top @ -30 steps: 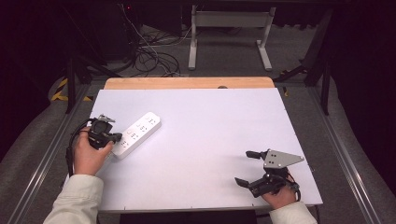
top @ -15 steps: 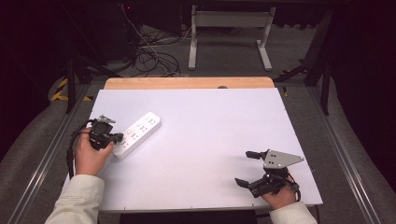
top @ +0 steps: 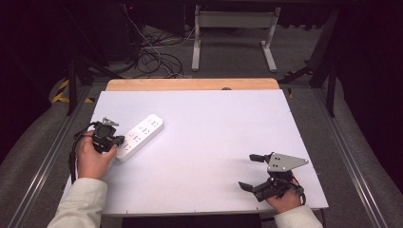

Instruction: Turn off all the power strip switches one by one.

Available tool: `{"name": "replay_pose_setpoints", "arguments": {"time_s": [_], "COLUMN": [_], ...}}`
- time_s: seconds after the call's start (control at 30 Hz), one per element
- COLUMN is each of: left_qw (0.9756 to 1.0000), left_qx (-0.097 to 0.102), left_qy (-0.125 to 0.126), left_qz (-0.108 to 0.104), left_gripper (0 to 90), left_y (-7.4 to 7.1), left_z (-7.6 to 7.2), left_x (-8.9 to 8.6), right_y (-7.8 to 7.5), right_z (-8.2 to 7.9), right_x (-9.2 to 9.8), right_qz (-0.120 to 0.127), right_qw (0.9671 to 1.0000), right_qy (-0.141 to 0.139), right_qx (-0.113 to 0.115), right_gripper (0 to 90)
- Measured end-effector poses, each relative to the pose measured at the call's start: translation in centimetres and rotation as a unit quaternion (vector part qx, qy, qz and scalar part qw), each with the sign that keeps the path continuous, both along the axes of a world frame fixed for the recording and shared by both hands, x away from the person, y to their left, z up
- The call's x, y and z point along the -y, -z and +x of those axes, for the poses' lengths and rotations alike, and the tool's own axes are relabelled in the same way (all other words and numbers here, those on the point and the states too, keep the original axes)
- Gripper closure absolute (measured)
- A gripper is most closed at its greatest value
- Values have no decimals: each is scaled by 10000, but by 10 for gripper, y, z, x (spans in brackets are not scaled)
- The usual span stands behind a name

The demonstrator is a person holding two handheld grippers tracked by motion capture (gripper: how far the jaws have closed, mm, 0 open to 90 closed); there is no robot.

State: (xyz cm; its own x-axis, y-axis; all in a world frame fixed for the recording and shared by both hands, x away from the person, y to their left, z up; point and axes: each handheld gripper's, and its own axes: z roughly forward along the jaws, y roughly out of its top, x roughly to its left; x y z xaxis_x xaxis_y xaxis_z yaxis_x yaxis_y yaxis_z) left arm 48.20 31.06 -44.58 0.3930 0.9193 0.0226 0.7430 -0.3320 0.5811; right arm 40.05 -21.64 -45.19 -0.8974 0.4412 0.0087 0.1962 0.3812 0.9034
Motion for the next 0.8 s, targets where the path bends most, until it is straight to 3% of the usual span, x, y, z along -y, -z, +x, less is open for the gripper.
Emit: {"name": "replay_pose_setpoints", "arguments": {"time_s": [0.37,0.43,0.47,0.5,0.57,0.8], "left_qw": [10000,9996,9996,9982,9970,9961], "left_qx": [-6,261,261,488,610,658], "left_qy": [-94,-132,-132,-82,6,121], "left_qz": [29,19,19,-326,-484,-581], "left_gripper": [900,900,900,900,900,900], "left_y": [0,-4,-4,-10,-17,-16], "left_z": [0,-3,-3,-4,-5,4], "left_x": [2,0,0,-3,-3,6], "right_y": [0,-1,-1,-1,-1,0], "right_z": [-1,-1,0,0,1,1], "right_x": [1,2,3,2,1,-1], "right_qz": [14,48,49,46,29,-32], "right_qw": [10000,10000,10000,10000,10000,10000], "right_qy": [-9,14,14,22,17,-2], "right_qx": [12,30,23,14,7,-6], "right_gripper": [23,23,23,23,23,23]}}
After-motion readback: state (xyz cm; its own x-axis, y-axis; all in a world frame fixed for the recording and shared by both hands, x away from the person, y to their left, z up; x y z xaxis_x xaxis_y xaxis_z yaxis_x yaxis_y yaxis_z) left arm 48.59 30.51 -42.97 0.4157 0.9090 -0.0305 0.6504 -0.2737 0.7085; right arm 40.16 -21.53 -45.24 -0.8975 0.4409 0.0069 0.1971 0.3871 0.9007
